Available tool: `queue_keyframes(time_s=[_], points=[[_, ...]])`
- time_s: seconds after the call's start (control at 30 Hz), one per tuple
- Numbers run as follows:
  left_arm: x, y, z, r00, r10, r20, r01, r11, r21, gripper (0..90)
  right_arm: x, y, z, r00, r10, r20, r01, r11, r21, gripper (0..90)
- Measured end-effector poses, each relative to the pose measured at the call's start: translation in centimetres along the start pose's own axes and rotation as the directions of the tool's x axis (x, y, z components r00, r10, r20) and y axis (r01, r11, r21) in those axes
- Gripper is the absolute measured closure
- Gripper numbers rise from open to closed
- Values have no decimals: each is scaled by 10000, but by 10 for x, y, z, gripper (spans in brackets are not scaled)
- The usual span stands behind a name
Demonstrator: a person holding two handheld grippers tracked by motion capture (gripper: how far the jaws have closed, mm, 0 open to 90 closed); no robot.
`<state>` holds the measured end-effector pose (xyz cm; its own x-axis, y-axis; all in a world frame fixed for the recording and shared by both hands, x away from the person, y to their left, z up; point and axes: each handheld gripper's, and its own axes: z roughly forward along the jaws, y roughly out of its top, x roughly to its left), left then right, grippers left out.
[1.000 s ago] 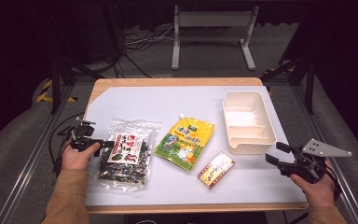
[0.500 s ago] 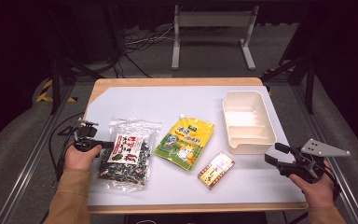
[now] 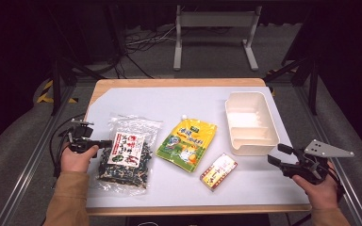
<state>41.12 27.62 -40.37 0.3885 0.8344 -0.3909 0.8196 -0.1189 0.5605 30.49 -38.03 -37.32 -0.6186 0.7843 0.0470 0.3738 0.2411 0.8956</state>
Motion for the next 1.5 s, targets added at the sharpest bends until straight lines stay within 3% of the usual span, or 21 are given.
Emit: queue_keyframes(time_s=[0.3, 0.4, 0.53, 0.63, 0.67, 0.87, 0.93, 1.0, 1.03, 1.07, 1.13, 1.17, 1.2, 1.23, 1.3, 1.33, 1.37, 1.4, 1.43, 1.47, 1.5], points=[[-19, -1, -43, 9976, 696, 13, -690, 9907, -1173, 891, 1, 2, 0, 10000, -37, -42, 37, 10000, -28, 369], [-28, -1, -54, 9921, 1251, -25, -1238, 9786, -1641, 890, 1, 2, 1, 9999, -88, -81, 88, 9999, -67, 370], [-37, -1, -62, 9856, 1690, -86, -1667, 9613, -2191, 889, 2, 3, 1, 9999, -90, -113, 89, 9999, -69, 371], [-42, -1, -66, 9831, 1829, -55, -1792, 9561, -2318, 890, 3, 3, 1, 9999, -92, -141, 90, 9999, -84, 371], [-44, 0, -70, 9786, 2053, -154, -2029, 9488, -2420, 890, 3, 3, 1, 9999, -87, -148, 86, 9999, -93, 373], [-63, -1, -84, 9674, 2515, -300, -2491, 9235, -2917, 889, 4, 4, 0, 9997, -112, -228, 108, 9998, -159, 380], [-68, -1, -88, 9605, 2757, -374, -2734, 9103, -3108, 889, 6, 6, 1, 9994, -173, -287, 167, 9997, -193, 380], [-72, -1, -90, 9569, 2886, -323, -2830, 9019, -3263, 889, 9, 8, 1, 9990, -247, -379, 239, 9995, -212, 380], [-72, -1, -90, 9569, 2886, -323, -2830, 9019, -3263, 889, 10, 9, 2, 9989, -251, -399, 242, 9995, -217, 380], [-77, -2, -93, 9529, 3018, -292, -2929, 8913, -3461, 889, 12, 11, 3, 9985, -259, -489, 248, 9994, -224, 380], [-81, -2, -95, 9465, 3221, -208, -3075, 8804, -3610, 888, 14, 14, 4, 9974, -116, -715, 96, 9996, -280, 383], [-86, -2, -96, 9359, 3517, -196, -3310, 8591, -3903, 887, 15, 15, 5, 9958, -32, -915, -2, 9993, -366, 383], [-86, -2, -96, 9359, 3517, -196, -3310, 8591, -3903, 887, 15, 15, 5, 9958, -32, -915, -2, 9993, -366, 383], [-87, -2, -96, 9330, 3595, -148, -3349, 8526, -4012, 887, 19, 19, 6, 9937, -41, -1120, -13, 9988, -482, 383], [-92, -2, -96, 9230, 3847, -126, -3518, 8300, -4329, 886, 23, 23, 8, 9922, -146, -1235, 83, 9986, -516, 383], [-92, -2, -96, 9230, 3847, -126, -3518, 8300, -4329, 883, 23, 23, 8, 9922, -146, -1235, 83, 9986, -516, 383], [-94, -2, -96, 9172, 3983, 46, -3534, 8190, -4521, 882, 27, 27, 9, 9909, -287, -1313, 216, 9983, -548, 383], [-95, -2, -96, 9168, 3993, 40, -3527, 8143, -4611, 882, 29, 28, 10, 9902, -334, -1357, 259, 9980, -569, 383], [-95, -2, -96, 9168, 3993, 40, -3527, 8143, -4611, 883, 31, 30, 10, 9894, -386, -1399, 309, 9979, -567, 383], [-98, -2, -95, 9126, 4085, 144, -3520, 8034, -4803, 883, 32, 31, 11, 9883, -423, -1469, 340, 9977, -582, 383], [-98, -2, -95, 9126, 4085, 144, -3520, 8034, -4803, 884, 32, 31, 11, 9883, -423, -1469, 340, 9977, -582, 383]])
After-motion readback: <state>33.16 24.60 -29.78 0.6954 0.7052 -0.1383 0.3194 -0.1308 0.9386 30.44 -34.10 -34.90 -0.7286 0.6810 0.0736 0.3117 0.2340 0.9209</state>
